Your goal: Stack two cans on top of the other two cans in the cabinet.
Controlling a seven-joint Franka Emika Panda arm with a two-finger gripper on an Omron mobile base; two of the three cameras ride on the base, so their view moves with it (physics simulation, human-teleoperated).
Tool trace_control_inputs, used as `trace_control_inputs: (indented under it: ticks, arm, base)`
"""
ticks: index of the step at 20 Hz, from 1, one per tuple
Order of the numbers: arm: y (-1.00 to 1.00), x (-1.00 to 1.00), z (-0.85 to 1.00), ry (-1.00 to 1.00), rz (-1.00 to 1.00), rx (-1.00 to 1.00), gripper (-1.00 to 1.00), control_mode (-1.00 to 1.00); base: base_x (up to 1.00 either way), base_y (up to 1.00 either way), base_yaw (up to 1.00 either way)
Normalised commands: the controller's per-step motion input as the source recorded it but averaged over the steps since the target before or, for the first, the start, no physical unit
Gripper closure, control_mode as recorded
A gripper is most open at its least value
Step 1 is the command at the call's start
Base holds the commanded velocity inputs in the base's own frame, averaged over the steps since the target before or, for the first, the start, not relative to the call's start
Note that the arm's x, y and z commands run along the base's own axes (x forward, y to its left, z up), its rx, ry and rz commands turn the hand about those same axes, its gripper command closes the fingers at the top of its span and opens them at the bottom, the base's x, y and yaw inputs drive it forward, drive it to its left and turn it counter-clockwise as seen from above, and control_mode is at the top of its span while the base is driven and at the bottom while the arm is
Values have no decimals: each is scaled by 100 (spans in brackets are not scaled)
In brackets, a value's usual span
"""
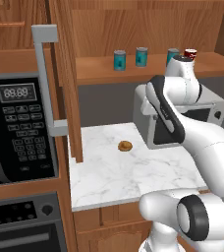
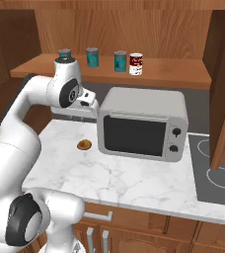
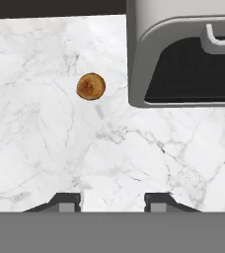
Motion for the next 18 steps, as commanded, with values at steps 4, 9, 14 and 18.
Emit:
trace_control_inputs:
  ticks: [4, 9, 14, 18]
  arm:
    - [0, -14, 0, -4, 1, -1, -100, -100]
    - [3, -40, 4, -45, 3, -6, -100, -100]
    - [9, -21, 37, -50, -1, -4, -100, -100]
    - [9, -1, 59, -26, 0, -1, -100, -100]
  base:
    - [0, 0, 0]
    - [0, 0, 0]
    - [0, 0, 0]
    - [0, 0, 0]
